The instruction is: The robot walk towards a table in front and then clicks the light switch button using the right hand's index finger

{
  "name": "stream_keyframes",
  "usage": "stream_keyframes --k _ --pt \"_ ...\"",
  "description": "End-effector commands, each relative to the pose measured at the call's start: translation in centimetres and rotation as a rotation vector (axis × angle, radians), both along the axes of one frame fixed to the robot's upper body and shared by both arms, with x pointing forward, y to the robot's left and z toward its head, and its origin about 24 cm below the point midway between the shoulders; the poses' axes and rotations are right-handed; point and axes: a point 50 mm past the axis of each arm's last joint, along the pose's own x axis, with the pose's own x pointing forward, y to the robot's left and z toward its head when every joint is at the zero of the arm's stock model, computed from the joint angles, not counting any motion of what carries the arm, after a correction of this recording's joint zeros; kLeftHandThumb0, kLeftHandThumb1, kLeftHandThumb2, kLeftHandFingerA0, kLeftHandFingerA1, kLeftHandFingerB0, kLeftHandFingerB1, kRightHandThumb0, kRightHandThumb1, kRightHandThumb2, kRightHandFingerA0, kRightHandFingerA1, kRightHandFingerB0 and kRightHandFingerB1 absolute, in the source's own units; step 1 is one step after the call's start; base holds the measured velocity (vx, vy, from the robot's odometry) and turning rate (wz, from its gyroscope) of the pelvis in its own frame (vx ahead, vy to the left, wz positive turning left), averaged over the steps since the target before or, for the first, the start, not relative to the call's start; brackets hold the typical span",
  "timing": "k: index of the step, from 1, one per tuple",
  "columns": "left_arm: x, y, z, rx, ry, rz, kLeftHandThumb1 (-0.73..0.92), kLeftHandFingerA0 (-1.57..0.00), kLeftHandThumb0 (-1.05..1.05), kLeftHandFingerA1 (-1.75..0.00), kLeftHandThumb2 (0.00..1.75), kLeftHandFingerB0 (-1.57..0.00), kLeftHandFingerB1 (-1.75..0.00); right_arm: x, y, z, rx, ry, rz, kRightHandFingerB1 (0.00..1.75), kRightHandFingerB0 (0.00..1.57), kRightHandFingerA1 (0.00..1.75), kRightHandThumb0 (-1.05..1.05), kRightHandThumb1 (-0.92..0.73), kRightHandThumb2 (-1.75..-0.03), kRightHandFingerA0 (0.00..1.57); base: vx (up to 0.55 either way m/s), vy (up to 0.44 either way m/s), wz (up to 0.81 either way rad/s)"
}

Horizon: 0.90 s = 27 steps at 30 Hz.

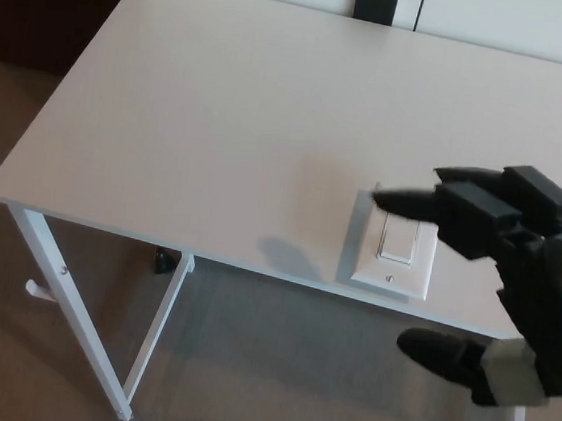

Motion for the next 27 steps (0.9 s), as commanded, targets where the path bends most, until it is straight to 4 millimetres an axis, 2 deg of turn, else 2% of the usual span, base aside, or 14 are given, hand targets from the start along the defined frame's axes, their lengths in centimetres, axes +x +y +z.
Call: stream_keyframes --k 1,10,11,12,13,15,16,17,18,19,20,21,26,27 --pt "0.4 0.6 0.7 0.035 -0.010 -0.025 0.65 -0.61 -0.15 -0.47 0.59 -0.40 -0.39 2.9 -1.1 -1.8 -0.429 -0.016 -0.314 0.43 0.34 0.46 -0.50 -0.42 -0.63 0.15 0.00 0.000 0.00" --pt "1.0 0.6 0.9 0.037 -0.026 -0.043 0.65 -0.58 -0.15 -0.46 0.59 -0.38 -0.39 4.1 -1.2 -2.5 -0.464 -0.022 -0.374 0.43 0.34 0.46 -0.53 -0.40 -0.63 0.15 0.00 0.000 0.00" --pt "1.0 0.6 0.9 0.033 -0.026 -0.045 0.59 -0.54 -0.19 -0.49 0.62 -0.37 -0.42 4.2 -1.2 -2.7 -0.464 -0.019 -0.377 0.43 0.34 0.46 -0.52 -0.39 -0.62 0.15 0.00 0.000 0.00" --pt "1.1 0.6 0.9 0.032 -0.026 -0.043 0.65 -0.57 -0.14 -0.46 0.59 -0.38 -0.39 4.3 -1.2 -2.8 -0.466 -0.016 -0.381 0.50 0.15 0.55 -0.27 -0.24 -0.82 0.14 0.00 0.000 0.00" --pt "1.2 0.7 1.0 0.033 -0.026 -0.040 0.65 -0.57 -0.14 -0.46 0.59 -0.38 -0.39 4.4 -1.3 -2.9 -0.470 -0.012 -0.385 0.50 0.15 0.55 -0.27 -0.24 -0.82 0.14 0.00 0.000 0.00" --pt "1.2 0.6 0.9 0.033 -0.024 -0.032 0.64 -0.58 -0.13 -0.47 0.58 -0.39 -0.39 4.6 -1.3 -3.4 -0.483 0.012 -0.398 0.49 0.12 0.55 -0.28 -0.25 -0.83 0.12 0.00 0.000 0.00" --pt "1.2 0.6 0.9 0.034 -0.024 -0.032 0.64 -0.58 -0.14 -0.47 0.58 -0.39 -0.39 4.6 -1.3 -3.6 -0.485 0.024 -0.402 0.42 0.29 0.44 -0.55 -0.41 -0.63 0.11 0.00 0.000 0.00" --pt "1.2 0.6 0.9 0.034 -0.024 -0.032 0.64 -0.58 -0.14 -0.47 0.58 -0.39 -0.39 4.7 -1.3 -3.6 -0.486 0.029 -0.405 0.42 0.29 0.44 -0.55 -0.41 -0.63 0.11 0.00 0.000 0.00" --pt "1.2 0.7 0.9 0.036 -0.021 -0.039 0.58 -0.52 -0.19 -0.48 0.62 -0.36 -0.41 4.7 -1.4 -4.1 -0.494 0.029 -0.415 0.48 0.10 0.54 -0.28 -0.22 -0.81 0.11 0.00 0.000 0.00" --pt "1.2 0.7 0.9 0.040 -0.019 -0.038 0.58 -0.53 -0.19 -0.48 0.61 -0.37 -0.41 4.8 -1.4 -4.4 -0.492 0.031 -0.424 0.48 0.09 0.54 -0.28 -0.20 -0.80 0.11 0.00 0.000 0.00" --pt "1.2 0.7 1.0 0.042 -0.019 -0.040 0.58 -0.52 -0.19 -0.47 0.61 -0.37 -0.41 4.8 -1.4 -4.6 -0.492 0.042 -0.434 0.40 0.23 0.44 -0.56 -0.38 -0.62 0.13 0.00 0.000 0.00" --pt "1.2 0.7 1.0 0.043 -0.019 -0.041 0.58 -0.52 -0.19 -0.47 0.61 -0.37 -0.41 4.8 -1.4 -4.7 -0.492 0.047 -0.439 0.40 0.23 0.44 -0.56 -0.38 -0.62 0.13 0.00 0.000 0.00" --pt "1.4 0.5 1.0 0.049 -0.021 -0.048 0.60 -0.55 -0.16 -0.48 0.61 -0.36 -0.41 4.8 -1.4 -6.3 -0.446 0.041 -0.470 0.38 0.20 0.44 -0.48 -0.32 -0.56 0.12 0.00 0.000 0.00" --pt "1.4 0.5 1.0 0.046 -0.022 -0.045 0.60 -0.55 -0.16 -0.49 0.61 -0.37 -0.41 4.7 -1.4 -6.6 -0.447 0.043 -0.472 0.47 0.01 0.53 -0.25 -0.12 -0.73 0.07 0.00 0.000 0.00"
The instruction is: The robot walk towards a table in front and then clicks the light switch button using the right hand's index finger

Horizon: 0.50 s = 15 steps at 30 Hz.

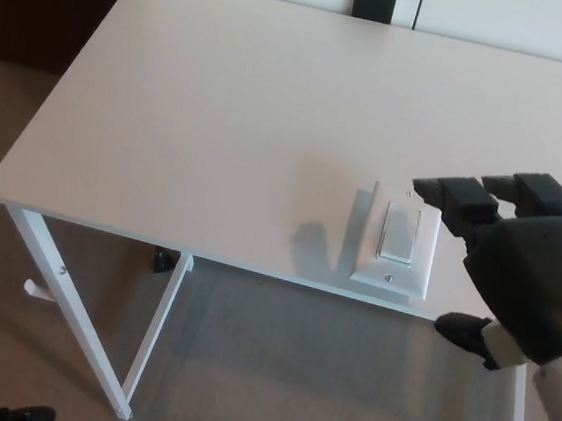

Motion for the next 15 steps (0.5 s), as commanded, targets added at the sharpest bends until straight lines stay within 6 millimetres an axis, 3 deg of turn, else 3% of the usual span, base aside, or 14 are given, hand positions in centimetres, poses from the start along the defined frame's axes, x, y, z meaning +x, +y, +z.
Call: stream_keyframes --k 1,15 --pt "0.2 0.6 0.3 0.036 0.018 -0.016 0.59 -0.56 -0.16 -0.49 0.61 -0.37 -0.41 0.1 -0.8 -1.5 -0.086 -0.065 -0.134 0.47 0.00 0.53 -0.27 -0.15 -0.75 0.06 0.00 0.000 0.00" --pt "0.4 0.6 0.4 0.042 0.010 -0.029 0.66 -0.59 -0.11 -0.47 0.59 -0.37 -0.38 -0.7 0.5 -2.9 -0.126 -0.034 -0.124 0.45 0.00 0.52 -0.31 -0.19 -0.79 0.04 0.00 0.000 0.00"
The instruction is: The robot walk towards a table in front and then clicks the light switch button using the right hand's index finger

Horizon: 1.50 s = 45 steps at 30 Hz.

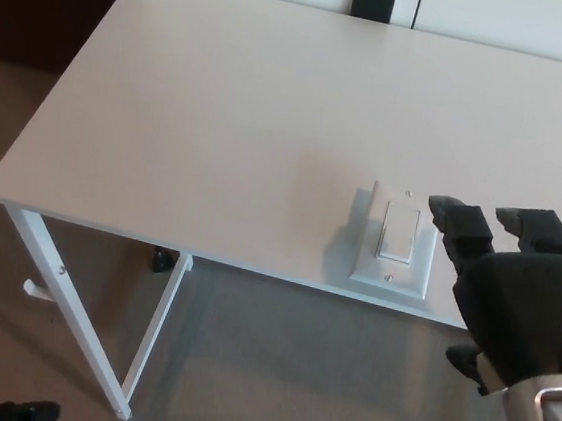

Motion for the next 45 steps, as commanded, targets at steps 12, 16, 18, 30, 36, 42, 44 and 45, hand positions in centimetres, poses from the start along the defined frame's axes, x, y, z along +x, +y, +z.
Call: stream_keyframes --k 12,16,18,30,36,42,44,45 --pt "0.6 0.6 0.7 0.062 -0.002 -0.045 0.67 -0.60 -0.15 -0.48 0.59 -0.39 -0.39 0.0 1.1 -0.6 -0.035 -0.031 -0.009 0.39 0.22 0.43 -0.53 -0.35 -0.60 0.10 0.00 0.000 0.00" --pt "0.5 0.6 0.7 0.052 -0.008 -0.055 0.68 -0.59 -0.12 -0.48 0.59 -0.37 -0.39 0.3 1.2 -1.0 -0.025 -0.006 -0.015 0.38 0.22 0.42 -0.48 -0.34 -0.58 0.07 0.00 0.000 0.00" --pt "0.5 0.6 0.7 0.054 -0.009 -0.056 0.67 -0.61 -0.16 -0.48 0.58 -0.38 -0.39 0.5 1.2 -1.3 -0.036 0.011 -0.023 0.38 0.22 0.41 -0.48 -0.35 -0.58 0.07 0.00 0.000 0.00" --pt "0.6 0.5 0.8 0.069 -0.012 -0.073 0.67 -0.60 -0.16 -0.47 0.58 -0.38 -0.39 1.1 1.3 -2.2 -0.042 0.068 -0.030 0.44 0.01 0.51 -0.24 -0.21 -0.77 0.04 0.00 0.000 0.00" --pt "0.9 0.4 0.8 0.069 -0.011 -0.067 0.66 -0.60 -0.13 -0.47 0.59 -0.37 -0.38 1.3 1.6 -2.3 -0.047 0.087 -0.037 0.45 0.00 0.50 -0.25 -0.23 -0.79 0.04 0.00 0.000 0.00" --pt "1.0 0.5 0.9 0.083 -0.008 -0.063 0.66 -0.62 -0.17 -0.47 0.58 -0.40 -0.38 1.4 2.2 -2.2 -0.052 0.098 -0.026 0.44 0.00 0.50 -0.25 -0.23 -0.79 0.03 0.00 0.000 0.00" --pt "1.0 0.4 0.8 0.072 -0.008 -0.063 0.66 -0.61 -0.16 -0.47 0.58 -0.39 -0.39 1.3 2.3 -2.3 -0.049 0.097 -0.021 0.44 0.00 0.50 -0.26 -0.23 -0.79 0.03 0.00 0.000 0.00" --pt "1.0 0.4 0.8 0.068 -0.008 -0.064 0.66 -0.61 -0.16 -0.47 0.58 -0.39 -0.39 1.3 2.3 -2.3 -0.055 0.097 -0.021 0.44 0.00 0.50 -0.26 -0.23 -0.79 0.03 0.00 0.000 0.00"
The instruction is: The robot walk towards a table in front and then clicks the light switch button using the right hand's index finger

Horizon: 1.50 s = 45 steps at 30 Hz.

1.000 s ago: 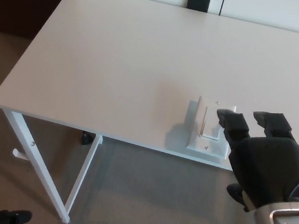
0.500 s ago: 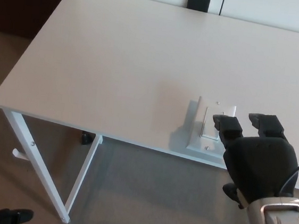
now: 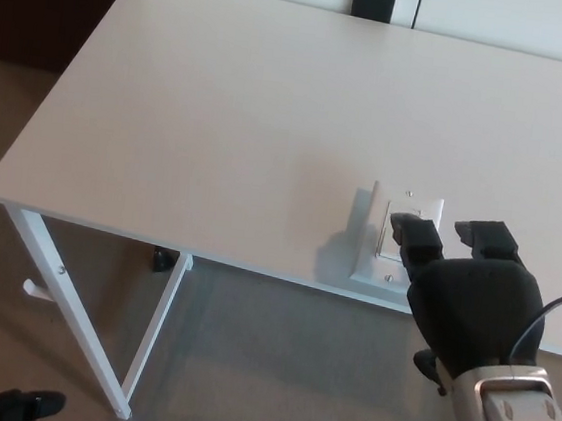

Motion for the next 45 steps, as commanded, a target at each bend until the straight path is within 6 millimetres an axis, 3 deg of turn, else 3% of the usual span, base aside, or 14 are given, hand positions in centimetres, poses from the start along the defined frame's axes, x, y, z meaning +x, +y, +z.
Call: stream_keyframes --k 1,12,13,14,17,18,22,25,30,31,34,35,36,45 --pt "0.1 0.5 0.2 0.018 0.008 0.000 0.67 -0.61 -0.15 -0.47 0.58 -0.39 -0.39 0.1 0.0 -0.1 -0.022 0.008 -0.015 0.37 0.20 0.40 -0.47 -0.38 -0.60 0.10 0.00 0.000 0.00" --pt "0.1 0.5 0.4 0.025 0.006 -0.006 0.67 -0.61 -0.17 -0.47 0.58 -0.40 -0.39 0.4 -0.3 -1.0 -0.019 0.050 -0.034 0.45 0.03 0.50 -0.25 -0.26 -0.81 0.05 0.00 0.000 0.00" --pt "0.1 0.5 0.3 0.027 0.006 -0.006 0.67 -0.61 -0.17 -0.47 0.59 -0.40 -0.39 0.4 -0.3 -1.0 -0.018 0.051 -0.036 0.36 0.22 0.39 -0.46 -0.41 -0.59 0.13 0.00 0.000 0.00" --pt "0.1 0.5 0.3 0.028 0.007 -0.004 0.67 -0.61 -0.16 -0.47 0.59 -0.41 -0.39 0.4 -0.4 -1.1 -0.018 0.057 -0.040 0.44 0.01 0.50 -0.26 -0.27 -0.81 0.03 0.00 0.000 0.00" --pt "0.2 0.4 0.3 0.029 0.005 0.002 0.66 -0.62 -0.17 -0.47 0.58 -0.41 -0.39 0.6 -0.5 -1.2 -0.022 0.067 -0.050 0.44 0.01 0.49 -0.27 -0.29 -0.82 0.03 0.00 0.000 0.00" --pt "0.2 0.4 0.3 0.026 0.007 0.001 0.66 -0.61 -0.17 -0.47 0.58 -0.40 -0.39 0.5 -0.5 -1.2 -0.012 0.071 -0.053 0.37 0.21 0.39 -0.46 -0.42 -0.60 0.11 0.00 0.000 0.00" --pt "0.2 0.5 0.3 0.027 0.005 -0.003 0.67 -0.61 -0.16 -0.48 0.60 -0.40 -0.40 0.6 -0.6 -1.3 -0.013 0.074 -0.057 0.36 0.22 0.38 -0.46 -0.42 -0.59 0.12 0.00 0.000 0.00" --pt "0.3 0.5 0.3 0.033 0.003 -0.010 0.66 -0.62 -0.16 -0.48 0.60 -0.40 -0.40 0.7 -0.6 -1.3 -0.016 0.074 -0.061 0.44 0.00 0.49 -0.26 -0.29 -0.82 0.02 0.00 0.000 0.00" --pt "0.3 0.6 0.4 0.026 0.002 -0.008 0.66 -0.62 -0.17 -0.47 0.58 -0.40 -0.39 0.7 -0.5 -1.3 -0.016 0.071 -0.060 0.44 0.01 0.49 -0.26 -0.28 -0.82 0.02 0.00 0.000 0.00" --pt "0.3 0.5 0.4 0.026 0.002 -0.008 0.66 -0.62 -0.16 -0.47 0.58 -0.40 -0.39 0.7 -0.4 -1.3 -0.016 0.071 -0.059 0.36 0.21 0.38 -0.47 -0.42 -0.59 0.13 0.00 0.000 0.00" --pt "0.4 0.5 0.4 0.035 0.004 -0.013 0.66 -0.62 -0.16 -0.47 0.58 -0.40 -0.39 0.5 -0.4 -1.4 -0.014 0.079 -0.060 0.44 0.00 0.49 -0.27 -0.28 -0.82 0.02 0.00 0.000 0.00" --pt "0.4 0.6 0.3 0.034 0.005 -0.014 0.66 -0.63 -0.15 -0.47 0.58 -0.40 -0.39 0.5 -0.4 -1.5 -0.014 0.082 -0.059 0.36 0.21 0.38 -0.48 -0.41 -0.59 0.12 0.00 0.000 0.00" --pt "0.4 0.6 0.3 0.026 0.006 -0.012 0.66 -0.62 -0.16 -0.47 0.58 -0.40 -0.39 0.4 -0.4 -1.6 -0.009 0.090 -0.059 0.43 0.00 0.49 -0.26 -0.28 -0.82 0.01 0.00 0.000 0.00" --pt "0.5 0.6 0.4 0.028 -0.006 -0.019 0.66 -0.63 -0.17 -0.48 0.58 -0.40 -0.40 0.1 -0.5 -2.2 -0.009 0.108 -0.060 0.43 0.00 0.49 -0.26 -0.29 -0.82 0.01 0.00 0.000 0.00"
